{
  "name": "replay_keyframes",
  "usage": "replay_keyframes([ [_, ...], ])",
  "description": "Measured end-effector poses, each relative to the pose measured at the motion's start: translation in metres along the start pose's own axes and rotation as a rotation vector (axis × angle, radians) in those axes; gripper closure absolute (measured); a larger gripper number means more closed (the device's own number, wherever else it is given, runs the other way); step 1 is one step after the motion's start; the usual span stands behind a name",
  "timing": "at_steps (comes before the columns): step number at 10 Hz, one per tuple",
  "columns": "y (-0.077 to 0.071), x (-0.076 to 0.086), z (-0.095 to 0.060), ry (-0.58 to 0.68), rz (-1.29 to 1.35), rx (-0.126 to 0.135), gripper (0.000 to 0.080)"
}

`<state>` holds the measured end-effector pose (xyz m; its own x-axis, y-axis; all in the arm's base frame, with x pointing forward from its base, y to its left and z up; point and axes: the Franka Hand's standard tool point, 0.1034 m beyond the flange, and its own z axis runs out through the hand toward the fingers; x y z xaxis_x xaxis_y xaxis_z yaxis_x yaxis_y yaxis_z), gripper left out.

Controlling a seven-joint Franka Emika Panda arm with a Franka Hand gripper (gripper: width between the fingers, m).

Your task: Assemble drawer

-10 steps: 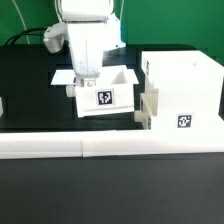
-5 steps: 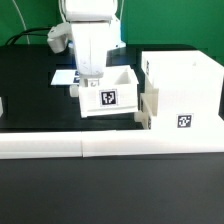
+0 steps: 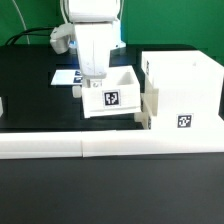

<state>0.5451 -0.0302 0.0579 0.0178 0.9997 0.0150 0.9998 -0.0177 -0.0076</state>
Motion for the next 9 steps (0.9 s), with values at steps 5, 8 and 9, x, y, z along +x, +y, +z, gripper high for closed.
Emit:
replay_keyframes([
  [5,0.0002,0.0008,-0.0001,0.001,0.011,-0.001,0.0757],
  [8,0.0004,0.0066,0.0,-0.011,0.018,-0.001,0.0757],
  [9,0.0005,0.0083,0.0,-0.012,0.016,-0.001,0.0757],
])
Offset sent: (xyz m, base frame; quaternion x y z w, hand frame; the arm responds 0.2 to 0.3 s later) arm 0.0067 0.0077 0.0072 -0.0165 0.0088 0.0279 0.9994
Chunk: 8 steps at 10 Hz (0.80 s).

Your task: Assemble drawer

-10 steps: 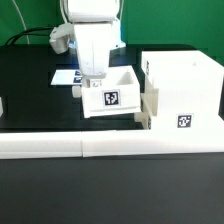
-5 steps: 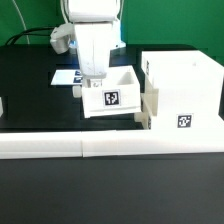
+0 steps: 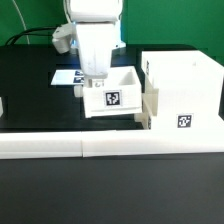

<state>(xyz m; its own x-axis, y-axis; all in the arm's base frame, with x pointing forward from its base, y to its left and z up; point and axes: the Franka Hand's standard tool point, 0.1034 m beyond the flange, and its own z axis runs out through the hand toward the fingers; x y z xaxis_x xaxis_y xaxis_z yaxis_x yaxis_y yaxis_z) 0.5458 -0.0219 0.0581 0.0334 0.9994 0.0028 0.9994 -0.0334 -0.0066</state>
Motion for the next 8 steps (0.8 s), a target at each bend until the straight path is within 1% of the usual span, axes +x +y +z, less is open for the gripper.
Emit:
replay_keyframes([
  [1,0.0,0.002,0.0,-0.007,0.0,-0.001,0.0757],
  [3,-0.0001,-0.002,0.0001,-0.005,0.009,0.0,0.0757],
  [5,-0.0001,0.0031,0.0002,-0.014,0.017,-0.001,0.0757],
  [8,-0.0002,0.0035,0.0001,-0.014,-0.002,0.0,0.0757],
])
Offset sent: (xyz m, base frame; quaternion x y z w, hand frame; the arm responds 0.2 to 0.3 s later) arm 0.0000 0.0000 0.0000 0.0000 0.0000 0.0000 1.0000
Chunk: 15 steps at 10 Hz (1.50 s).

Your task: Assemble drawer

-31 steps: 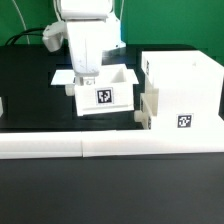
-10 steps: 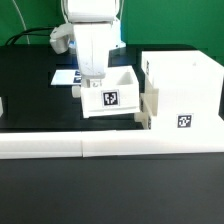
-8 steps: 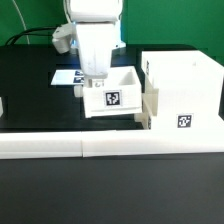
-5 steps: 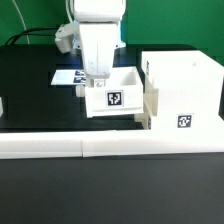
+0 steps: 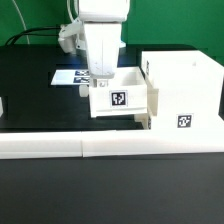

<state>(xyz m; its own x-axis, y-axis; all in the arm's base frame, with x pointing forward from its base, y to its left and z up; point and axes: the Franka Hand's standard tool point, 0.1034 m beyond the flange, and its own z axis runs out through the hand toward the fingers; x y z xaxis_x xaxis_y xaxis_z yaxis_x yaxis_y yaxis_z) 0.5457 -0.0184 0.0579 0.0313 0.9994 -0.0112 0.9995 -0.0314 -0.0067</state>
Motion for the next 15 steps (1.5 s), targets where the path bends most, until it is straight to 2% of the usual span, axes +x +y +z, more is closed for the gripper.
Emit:
replay_keyframes([
  [6,0.0009,0.0002,-0.0005,0.0,-0.001,0.001,0.0757],
  [10,0.0004,0.0081,-0.0002,-0.011,0.027,0.0,0.0757],
  [15,-0.001,0.0067,0.0018,-0.011,0.029,0.005,0.0757],
])
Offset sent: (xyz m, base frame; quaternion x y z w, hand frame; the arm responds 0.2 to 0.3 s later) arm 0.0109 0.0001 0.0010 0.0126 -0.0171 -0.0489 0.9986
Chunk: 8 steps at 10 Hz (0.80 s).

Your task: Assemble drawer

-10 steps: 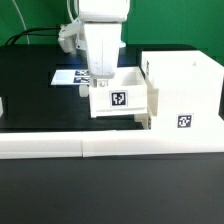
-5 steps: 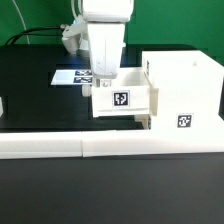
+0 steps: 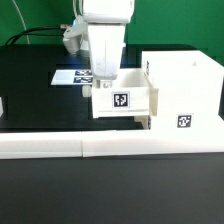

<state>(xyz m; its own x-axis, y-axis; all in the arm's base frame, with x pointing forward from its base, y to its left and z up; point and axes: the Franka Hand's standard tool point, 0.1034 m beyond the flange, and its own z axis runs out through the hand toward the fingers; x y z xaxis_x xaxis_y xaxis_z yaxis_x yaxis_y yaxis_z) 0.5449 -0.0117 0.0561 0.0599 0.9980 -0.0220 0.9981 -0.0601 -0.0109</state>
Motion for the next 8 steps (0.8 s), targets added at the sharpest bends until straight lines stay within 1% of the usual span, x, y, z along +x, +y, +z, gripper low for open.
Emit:
replay_keyframes([
  [4,0.0,0.0,0.0,0.0,0.0,0.001,0.0757],
  [5,0.0,0.001,0.001,-0.001,-0.002,0.008,0.0757],
  [7,0.008,0.004,0.0,-0.005,-0.015,0.016,0.0757],
  [8,0.011,0.007,0.0,-0.008,-0.025,0.013,0.0757],
])
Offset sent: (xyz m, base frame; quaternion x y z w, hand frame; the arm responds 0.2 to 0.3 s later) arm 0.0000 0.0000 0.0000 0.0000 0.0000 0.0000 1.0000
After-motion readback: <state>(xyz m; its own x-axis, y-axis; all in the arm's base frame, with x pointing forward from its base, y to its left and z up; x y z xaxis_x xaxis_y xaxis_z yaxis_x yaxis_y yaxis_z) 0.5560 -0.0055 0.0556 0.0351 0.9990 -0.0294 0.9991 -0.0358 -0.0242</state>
